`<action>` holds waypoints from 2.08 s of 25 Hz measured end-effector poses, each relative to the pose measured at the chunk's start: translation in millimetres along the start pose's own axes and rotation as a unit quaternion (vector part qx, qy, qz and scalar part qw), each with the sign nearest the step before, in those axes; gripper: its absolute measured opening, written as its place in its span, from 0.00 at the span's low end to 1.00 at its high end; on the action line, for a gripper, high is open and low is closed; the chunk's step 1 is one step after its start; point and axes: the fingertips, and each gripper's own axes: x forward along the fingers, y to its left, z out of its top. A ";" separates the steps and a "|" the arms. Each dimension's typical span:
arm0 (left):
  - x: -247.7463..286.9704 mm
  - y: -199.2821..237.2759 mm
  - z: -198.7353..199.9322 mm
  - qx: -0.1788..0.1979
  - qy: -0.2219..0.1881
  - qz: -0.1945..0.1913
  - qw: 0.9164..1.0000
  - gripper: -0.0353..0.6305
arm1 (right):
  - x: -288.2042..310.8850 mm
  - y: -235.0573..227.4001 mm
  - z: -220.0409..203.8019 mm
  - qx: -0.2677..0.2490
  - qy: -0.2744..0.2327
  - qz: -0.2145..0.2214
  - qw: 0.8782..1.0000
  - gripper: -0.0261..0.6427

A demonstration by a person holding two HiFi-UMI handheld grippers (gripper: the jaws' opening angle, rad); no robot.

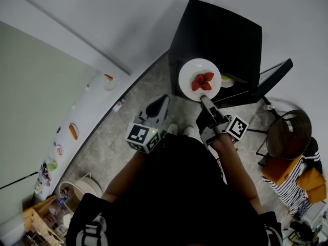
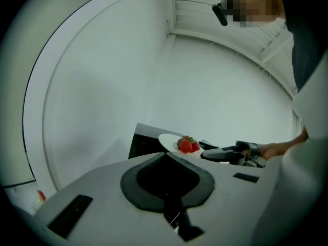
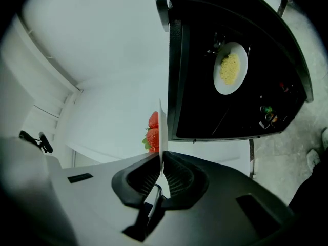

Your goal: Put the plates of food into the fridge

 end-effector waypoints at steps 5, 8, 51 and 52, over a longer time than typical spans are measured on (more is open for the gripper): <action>-15.9 21.2 -8.8 0.004 0.016 0.020 1.000 0.09 | -1.9 -10.1 -15.8 0.009 0.024 -0.004 1.000 0.09; -17.4 29.8 -12.5 0.001 0.021 0.038 0.999 0.09 | -5.1 -20.7 -17.1 0.011 0.038 -0.017 0.999 0.09; 19.1 46.1 11.8 0.014 0.021 0.049 0.999 0.09 | 84.6 -171.6 67.2 0.085 -0.017 -0.109 0.990 0.09; 19.3 46.8 11.9 0.013 0.021 0.050 0.998 0.09 | 85.5 -173.9 68.5 0.087 -0.018 -0.110 0.990 0.09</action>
